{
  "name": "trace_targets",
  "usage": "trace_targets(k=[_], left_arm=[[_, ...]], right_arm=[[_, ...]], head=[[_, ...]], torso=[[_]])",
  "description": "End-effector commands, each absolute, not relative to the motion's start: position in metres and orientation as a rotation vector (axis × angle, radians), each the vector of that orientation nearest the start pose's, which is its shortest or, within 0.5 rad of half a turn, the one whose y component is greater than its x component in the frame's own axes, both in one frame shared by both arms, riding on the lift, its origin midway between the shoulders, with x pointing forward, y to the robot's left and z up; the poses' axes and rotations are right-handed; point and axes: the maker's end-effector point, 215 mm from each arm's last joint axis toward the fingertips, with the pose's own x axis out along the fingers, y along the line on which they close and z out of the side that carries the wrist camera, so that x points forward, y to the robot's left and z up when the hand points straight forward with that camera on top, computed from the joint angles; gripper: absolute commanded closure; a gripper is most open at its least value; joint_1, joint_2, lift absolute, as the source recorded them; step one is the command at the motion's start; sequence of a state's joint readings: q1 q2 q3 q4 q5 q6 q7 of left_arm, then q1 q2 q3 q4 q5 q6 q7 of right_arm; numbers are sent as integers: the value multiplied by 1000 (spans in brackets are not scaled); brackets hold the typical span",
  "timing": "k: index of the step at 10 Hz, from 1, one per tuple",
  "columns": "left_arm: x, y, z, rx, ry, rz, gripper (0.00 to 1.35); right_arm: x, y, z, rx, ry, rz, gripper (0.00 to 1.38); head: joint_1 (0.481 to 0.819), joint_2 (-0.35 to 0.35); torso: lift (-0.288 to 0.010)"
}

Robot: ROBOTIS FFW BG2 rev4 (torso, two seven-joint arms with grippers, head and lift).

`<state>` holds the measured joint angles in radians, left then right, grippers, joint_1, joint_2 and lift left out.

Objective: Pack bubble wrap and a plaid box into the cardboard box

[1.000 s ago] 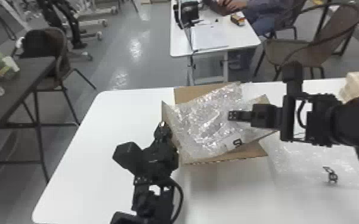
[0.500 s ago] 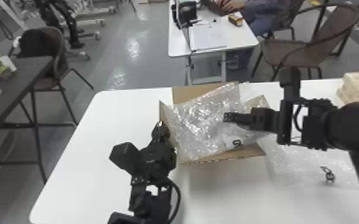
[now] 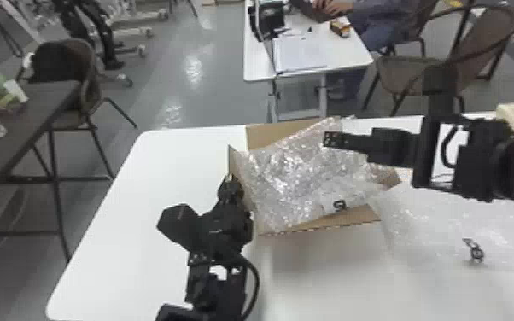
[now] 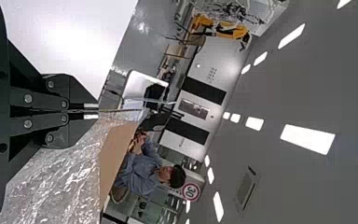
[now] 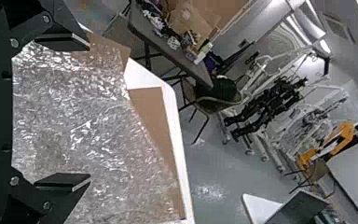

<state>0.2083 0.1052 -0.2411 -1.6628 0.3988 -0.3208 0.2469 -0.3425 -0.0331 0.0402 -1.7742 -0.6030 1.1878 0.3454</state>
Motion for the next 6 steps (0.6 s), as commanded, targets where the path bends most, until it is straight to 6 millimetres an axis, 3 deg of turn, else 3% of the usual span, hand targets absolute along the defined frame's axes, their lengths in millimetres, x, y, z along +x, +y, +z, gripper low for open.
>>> trace_targets(k=[1, 2, 3, 4, 6], left_arm=[[515, 198, -345, -377, -91, 75, 1211], [514, 203, -348, -387, -89, 85, 1211], [511, 208, -350, -403, -89, 98, 1211], [510, 213, -351, -405, -90, 107, 1211], [507, 217, -352, -409, -93, 115, 1211]], right_arm=[[570, -56, -238, 329, 402, 731, 282], [577, -100, -221, 201, 260, 642, 286], [577, -131, -218, 182, 113, 624, 286], [570, -167, -221, 154, 3, 561, 286], [541, -245, -242, 58, -80, 382, 286]], head=[[695, 192], [683, 169], [673, 147], [662, 111], [672, 39]], torso=[[-110], [-110], [-110], [-110], [-110]])
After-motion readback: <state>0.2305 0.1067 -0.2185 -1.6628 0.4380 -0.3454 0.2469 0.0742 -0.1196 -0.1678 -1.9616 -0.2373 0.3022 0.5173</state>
